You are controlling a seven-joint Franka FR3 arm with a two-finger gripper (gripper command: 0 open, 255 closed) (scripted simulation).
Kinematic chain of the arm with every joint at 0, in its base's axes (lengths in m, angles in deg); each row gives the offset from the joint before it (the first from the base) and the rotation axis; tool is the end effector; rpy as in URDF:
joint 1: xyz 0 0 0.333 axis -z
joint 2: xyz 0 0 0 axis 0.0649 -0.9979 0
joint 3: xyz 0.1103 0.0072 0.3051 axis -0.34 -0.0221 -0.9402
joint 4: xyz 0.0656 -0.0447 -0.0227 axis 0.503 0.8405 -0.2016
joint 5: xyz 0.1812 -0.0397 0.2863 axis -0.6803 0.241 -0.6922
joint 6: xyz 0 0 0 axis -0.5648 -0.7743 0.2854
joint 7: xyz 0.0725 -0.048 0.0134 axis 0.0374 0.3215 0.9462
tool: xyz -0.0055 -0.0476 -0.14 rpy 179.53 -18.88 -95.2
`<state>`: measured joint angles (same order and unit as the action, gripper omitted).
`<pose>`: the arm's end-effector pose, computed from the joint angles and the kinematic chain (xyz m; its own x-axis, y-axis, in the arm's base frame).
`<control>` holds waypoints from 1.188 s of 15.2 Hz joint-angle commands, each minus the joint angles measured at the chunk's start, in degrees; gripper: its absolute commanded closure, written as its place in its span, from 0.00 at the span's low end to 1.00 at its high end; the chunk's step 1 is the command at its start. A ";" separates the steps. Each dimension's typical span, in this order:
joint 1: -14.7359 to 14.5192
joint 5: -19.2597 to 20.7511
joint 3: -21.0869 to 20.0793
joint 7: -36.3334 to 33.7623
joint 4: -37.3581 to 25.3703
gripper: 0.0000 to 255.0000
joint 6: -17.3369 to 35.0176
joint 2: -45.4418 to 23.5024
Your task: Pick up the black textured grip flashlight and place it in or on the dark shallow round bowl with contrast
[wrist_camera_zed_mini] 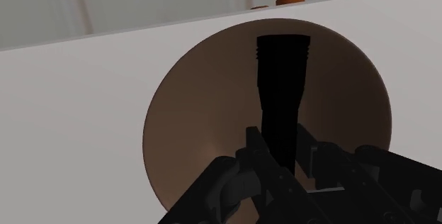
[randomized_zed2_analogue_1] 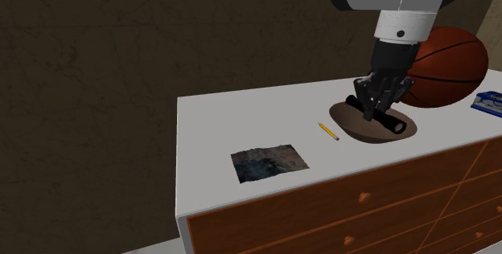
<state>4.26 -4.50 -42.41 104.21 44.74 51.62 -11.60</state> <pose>0.6663 0.0447 0.4131 0.6554 0.7552 0.0048 0.7552 -0.6553 -0.0125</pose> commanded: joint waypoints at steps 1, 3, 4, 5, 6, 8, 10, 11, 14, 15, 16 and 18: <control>0.01 0.02 0.02 0.00 0.44 1.00 0.69 -0.21; 0.01 0.02 0.02 0.00 0.43 1.00 0.69 -0.22; 0.01 0.02 0.02 0.00 0.42 1.00 0.69 -0.22; 0.01 0.02 0.02 0.00 0.42 1.00 0.69 -0.22; 0.01 0.02 0.02 0.00 0.42 1.00 0.69 -0.22; 0.01 0.02 0.02 0.00 0.42 1.00 0.69 -0.22; 0.01 0.02 0.02 0.00 0.43 0.00 0.69 -0.22; 0.01 0.02 0.02 0.00 0.43 0.00 0.69 -0.22; 0.01 0.02 0.02 0.00 0.43 0.00 0.69 -0.22; -0.03 0.00 0.00 0.03 -1.30 0.00 -1.17 -0.09; -0.07 -0.01 -0.01 0.06 -3.20 0.00 -3.08 -0.07; -0.19 -0.01 -0.02 0.11 -7.07 0.00 -6.68 -0.33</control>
<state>4.19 -4.49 -42.38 104.43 38.70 46.33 -12.21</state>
